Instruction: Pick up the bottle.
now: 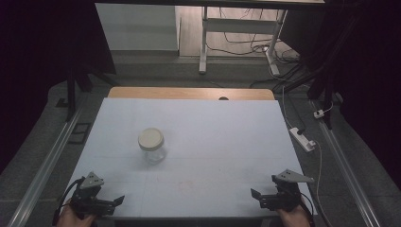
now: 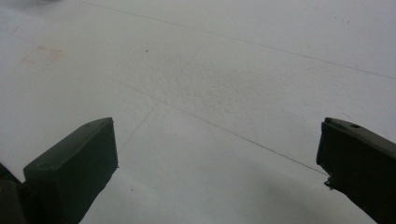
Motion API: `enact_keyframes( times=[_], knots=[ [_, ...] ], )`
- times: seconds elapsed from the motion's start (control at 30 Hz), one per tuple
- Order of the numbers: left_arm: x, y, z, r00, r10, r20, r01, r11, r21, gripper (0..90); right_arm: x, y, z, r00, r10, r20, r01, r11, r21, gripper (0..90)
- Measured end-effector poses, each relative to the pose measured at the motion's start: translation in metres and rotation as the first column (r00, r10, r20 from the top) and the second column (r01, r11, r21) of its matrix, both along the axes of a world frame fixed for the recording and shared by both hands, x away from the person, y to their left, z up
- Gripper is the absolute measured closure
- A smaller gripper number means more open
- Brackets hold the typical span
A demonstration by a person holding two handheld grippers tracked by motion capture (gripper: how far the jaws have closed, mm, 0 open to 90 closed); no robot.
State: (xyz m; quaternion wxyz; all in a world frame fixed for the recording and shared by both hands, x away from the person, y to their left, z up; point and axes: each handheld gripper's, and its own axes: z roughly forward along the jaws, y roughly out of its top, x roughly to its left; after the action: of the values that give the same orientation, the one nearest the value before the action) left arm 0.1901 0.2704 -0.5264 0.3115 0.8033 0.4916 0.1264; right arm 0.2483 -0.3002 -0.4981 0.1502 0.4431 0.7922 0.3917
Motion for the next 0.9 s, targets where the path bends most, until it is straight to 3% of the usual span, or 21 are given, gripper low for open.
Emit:
enact_keyframes(
  times=[0.3, 0.6, 0.9],
  knots=[
    [0.000, -0.001, 0.003, 0.9997, 0.001, 0.025, -0.001, 0.9999, -0.012, 0.0, 0.000, 0.001, 0.000, 1.0000, 0.003, -0.006, -0.003, 1.000, -0.009, 0.0],
    [0.004, -0.006, 0.003, 0.9988, -0.012, 0.048, 0.011, 0.9999, 0.013, 0.0, 0.001, 0.001, -0.001, 0.9999, 0.005, -0.011, -0.005, 1.000, -0.013, 0.0],
    [0.014, -0.012, 0.005, 0.9966, -0.044, 0.069, 0.046, 0.9988, -0.018, 0.0, 0.002, 0.003, -0.001, 0.9997, 0.015, -0.018, -0.015, 1.000, -0.024, 0.0]
  ],
)
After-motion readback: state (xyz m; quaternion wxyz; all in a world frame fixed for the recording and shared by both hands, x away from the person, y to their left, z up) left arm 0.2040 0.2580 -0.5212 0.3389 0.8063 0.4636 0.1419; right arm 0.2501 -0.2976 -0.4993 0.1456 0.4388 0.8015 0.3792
